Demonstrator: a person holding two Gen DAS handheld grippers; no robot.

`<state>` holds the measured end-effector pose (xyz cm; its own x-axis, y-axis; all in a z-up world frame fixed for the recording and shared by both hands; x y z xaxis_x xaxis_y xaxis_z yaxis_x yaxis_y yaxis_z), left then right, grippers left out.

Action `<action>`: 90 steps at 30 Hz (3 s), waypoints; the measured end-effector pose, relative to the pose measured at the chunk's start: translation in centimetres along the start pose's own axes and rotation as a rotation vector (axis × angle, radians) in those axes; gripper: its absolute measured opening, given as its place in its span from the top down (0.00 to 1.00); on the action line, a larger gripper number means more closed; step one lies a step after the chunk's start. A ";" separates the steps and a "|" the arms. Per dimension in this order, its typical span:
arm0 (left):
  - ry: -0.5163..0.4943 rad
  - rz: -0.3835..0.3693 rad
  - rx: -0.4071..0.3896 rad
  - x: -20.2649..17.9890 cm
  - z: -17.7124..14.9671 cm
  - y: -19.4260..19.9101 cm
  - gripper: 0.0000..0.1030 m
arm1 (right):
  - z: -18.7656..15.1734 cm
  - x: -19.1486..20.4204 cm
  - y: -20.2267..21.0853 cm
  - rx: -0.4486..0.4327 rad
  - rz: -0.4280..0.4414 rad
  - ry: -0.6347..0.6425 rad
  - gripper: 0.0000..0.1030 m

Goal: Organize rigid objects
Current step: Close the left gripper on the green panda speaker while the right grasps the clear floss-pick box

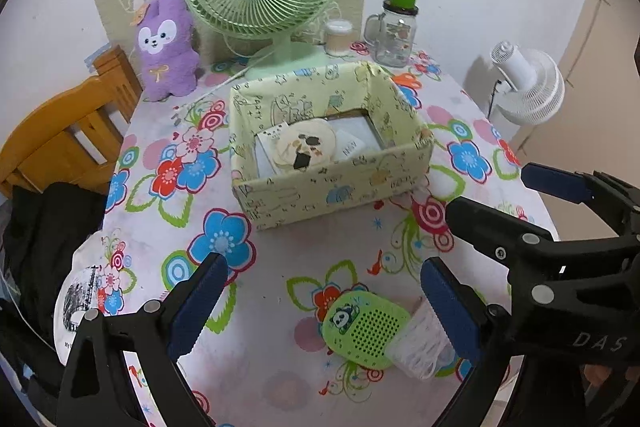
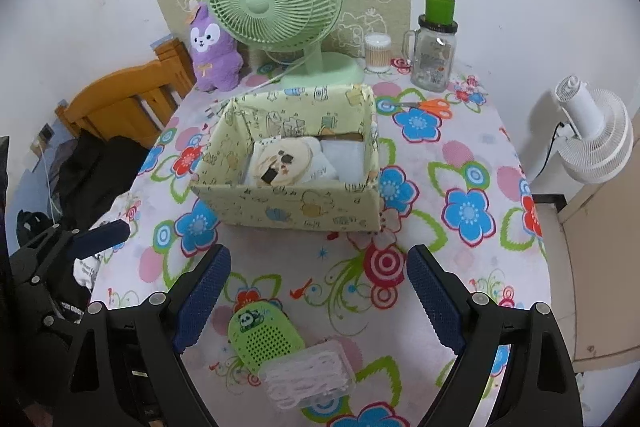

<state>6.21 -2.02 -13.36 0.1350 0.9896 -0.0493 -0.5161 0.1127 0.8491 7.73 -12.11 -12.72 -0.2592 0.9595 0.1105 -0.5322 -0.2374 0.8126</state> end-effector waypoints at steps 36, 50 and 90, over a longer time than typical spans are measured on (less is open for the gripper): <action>-0.207 -0.076 0.115 1.0 -8.9 -6.3 0.05 | -10.1 2.2 -6.1 0.143 0.003 0.075 0.11; -0.225 -0.083 0.162 1.8 -11.4 -7.6 0.05 | -12.4 3.2 -7.7 0.191 0.020 0.114 0.10; -0.292 -0.143 0.212 -4.0 -10.1 -10.8 0.04 | -13.2 -4.7 -7.5 0.213 -0.107 -0.029 0.09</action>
<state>2.64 -6.29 -27.62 0.4434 0.8950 -0.0489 -0.2929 0.1962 0.9358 2.30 -16.88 -26.95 -0.1860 0.9821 0.0311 -0.3729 -0.0999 0.9225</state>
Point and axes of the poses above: each gripper's, at about its wrist camera, not at the fingertips, and y roughly against the way its jaws point, x to its left, z to its top, the point moved 7 cm from there along -y, roughly the way its jaws point, and after that the axes turned 4 degrees about y, right-handed, at the moved point
